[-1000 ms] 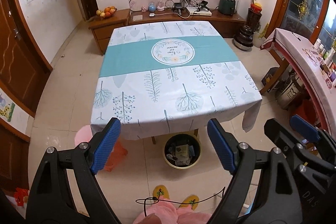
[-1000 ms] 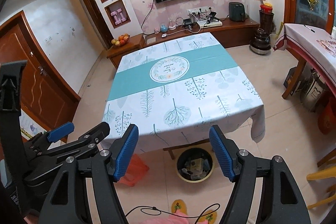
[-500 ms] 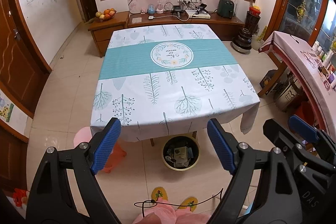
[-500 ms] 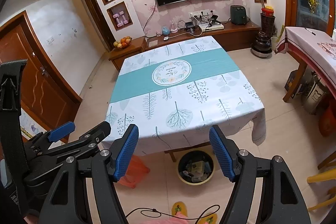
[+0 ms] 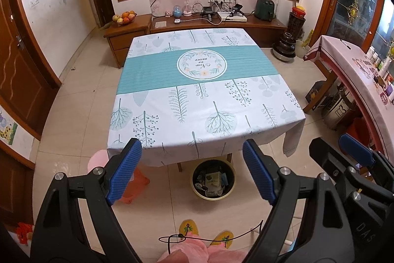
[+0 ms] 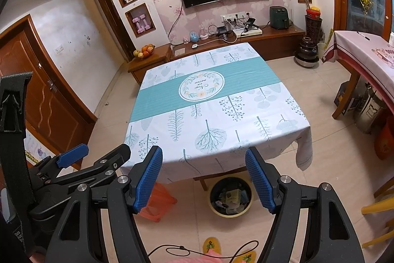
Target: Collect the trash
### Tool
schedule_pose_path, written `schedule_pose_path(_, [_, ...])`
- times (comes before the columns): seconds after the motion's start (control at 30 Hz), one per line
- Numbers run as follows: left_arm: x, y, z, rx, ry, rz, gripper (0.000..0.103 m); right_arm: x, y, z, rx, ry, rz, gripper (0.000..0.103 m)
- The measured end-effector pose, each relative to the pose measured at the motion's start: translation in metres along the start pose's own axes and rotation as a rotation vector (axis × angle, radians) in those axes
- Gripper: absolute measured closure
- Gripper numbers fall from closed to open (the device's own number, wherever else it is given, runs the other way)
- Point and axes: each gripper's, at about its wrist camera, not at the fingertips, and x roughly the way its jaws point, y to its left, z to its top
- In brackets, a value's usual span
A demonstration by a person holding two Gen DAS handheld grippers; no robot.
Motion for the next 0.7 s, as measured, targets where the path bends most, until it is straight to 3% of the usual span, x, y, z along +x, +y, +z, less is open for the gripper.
schedule_pose_path(0.7, [-0.001, 0.0014, 0.0007, 0.001, 0.001, 0.002, 0.021, 0.0005, 0.0016, -0.0011, 0.006, 0.0, 0.0, 0.032])
